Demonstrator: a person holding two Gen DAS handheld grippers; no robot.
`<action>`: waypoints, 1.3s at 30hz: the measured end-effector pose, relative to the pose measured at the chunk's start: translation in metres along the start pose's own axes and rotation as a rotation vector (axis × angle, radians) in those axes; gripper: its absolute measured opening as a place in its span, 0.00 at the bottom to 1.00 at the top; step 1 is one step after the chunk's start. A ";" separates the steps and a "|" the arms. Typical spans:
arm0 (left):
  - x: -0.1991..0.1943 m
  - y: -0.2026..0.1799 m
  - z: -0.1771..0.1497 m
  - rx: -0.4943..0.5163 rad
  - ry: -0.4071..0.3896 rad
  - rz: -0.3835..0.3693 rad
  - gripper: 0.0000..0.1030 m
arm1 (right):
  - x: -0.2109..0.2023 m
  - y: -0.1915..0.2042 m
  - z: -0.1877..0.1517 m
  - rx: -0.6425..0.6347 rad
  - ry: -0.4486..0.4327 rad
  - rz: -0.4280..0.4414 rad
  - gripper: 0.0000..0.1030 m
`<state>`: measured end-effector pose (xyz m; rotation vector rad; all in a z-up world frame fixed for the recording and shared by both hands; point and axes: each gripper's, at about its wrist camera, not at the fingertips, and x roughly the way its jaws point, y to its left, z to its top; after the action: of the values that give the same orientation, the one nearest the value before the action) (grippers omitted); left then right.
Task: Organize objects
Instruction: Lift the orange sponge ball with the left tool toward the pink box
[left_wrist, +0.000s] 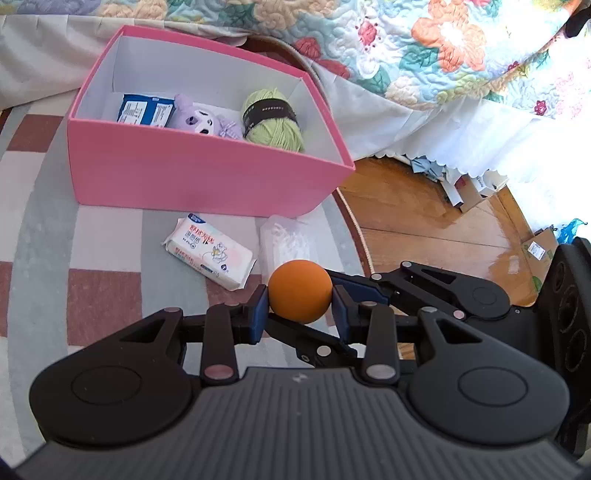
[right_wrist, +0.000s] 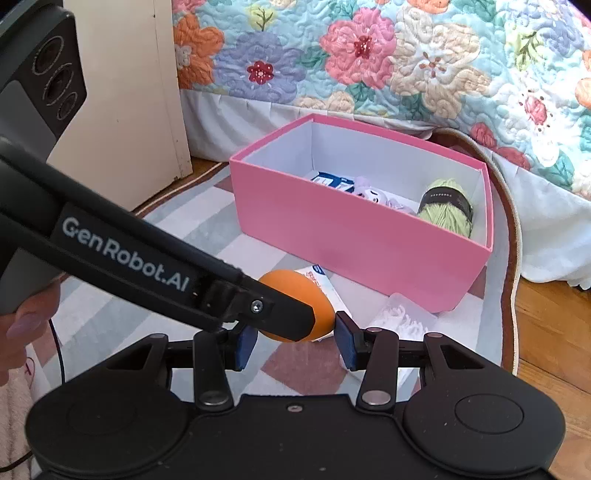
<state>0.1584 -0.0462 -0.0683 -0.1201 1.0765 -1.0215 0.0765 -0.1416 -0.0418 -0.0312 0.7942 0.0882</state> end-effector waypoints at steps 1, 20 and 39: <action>-0.002 -0.001 0.001 -0.001 -0.003 -0.003 0.34 | -0.002 0.000 0.001 -0.002 -0.005 -0.002 0.49; -0.046 -0.028 0.032 0.030 -0.008 0.085 0.34 | -0.027 0.005 0.041 0.022 -0.029 0.060 0.49; -0.060 -0.040 0.061 0.062 -0.052 0.125 0.34 | -0.032 0.001 0.065 -0.015 -0.100 0.056 0.49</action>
<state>0.1747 -0.0471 0.0246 -0.0286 0.9914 -0.9333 0.1004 -0.1390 0.0267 -0.0185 0.6944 0.1475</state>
